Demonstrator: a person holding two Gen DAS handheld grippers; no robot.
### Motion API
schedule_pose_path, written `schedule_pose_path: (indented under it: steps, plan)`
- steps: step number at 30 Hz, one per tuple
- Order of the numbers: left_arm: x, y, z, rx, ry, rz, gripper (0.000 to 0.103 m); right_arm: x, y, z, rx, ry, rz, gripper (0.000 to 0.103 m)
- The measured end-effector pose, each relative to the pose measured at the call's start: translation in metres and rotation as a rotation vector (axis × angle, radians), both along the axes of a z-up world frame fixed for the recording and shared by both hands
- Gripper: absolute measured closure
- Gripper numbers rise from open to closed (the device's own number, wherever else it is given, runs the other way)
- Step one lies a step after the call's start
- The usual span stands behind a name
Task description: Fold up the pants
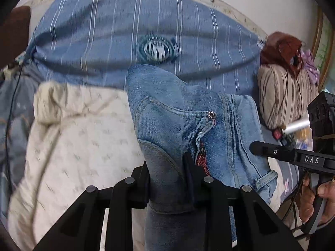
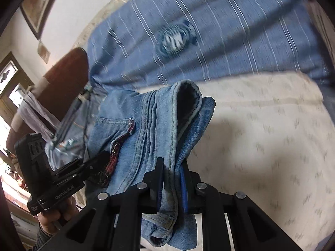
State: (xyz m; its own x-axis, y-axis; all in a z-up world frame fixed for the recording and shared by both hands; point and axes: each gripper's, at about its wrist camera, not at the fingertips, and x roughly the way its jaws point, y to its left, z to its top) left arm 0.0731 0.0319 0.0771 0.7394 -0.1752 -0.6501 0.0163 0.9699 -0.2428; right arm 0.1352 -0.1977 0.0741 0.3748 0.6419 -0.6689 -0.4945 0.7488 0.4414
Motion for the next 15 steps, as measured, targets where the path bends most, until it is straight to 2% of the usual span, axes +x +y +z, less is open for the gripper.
schedule_pose_path:
  steps: [3, 7, 10, 14, 15]
  plan:
    - [0.012, 0.008, 0.013, 0.007, -0.015, 0.014, 0.073, 0.014, 0.012, 0.020, 0.008, -0.020, 0.012, 0.088]
    - [0.029, 0.015, 0.008, 0.007, 0.009, 0.026, 0.073, 0.032, 0.023, 0.020, 0.008, -0.007, 0.020, 0.088]
    - [0.043, 0.020, -0.013, -0.009, 0.049, 0.029, 0.073, 0.042, 0.024, 0.000, 0.005, 0.031, 0.014, 0.088]
    - [0.061, 0.020, -0.060, -0.039, 0.144, 0.036, 0.072, 0.058, 0.024, -0.042, -0.014, 0.111, -0.004, 0.088]
    - [0.064, 0.020, -0.069, -0.046, 0.166, 0.040, 0.071, 0.060, 0.025, -0.052, -0.006, 0.129, -0.060, 0.088]
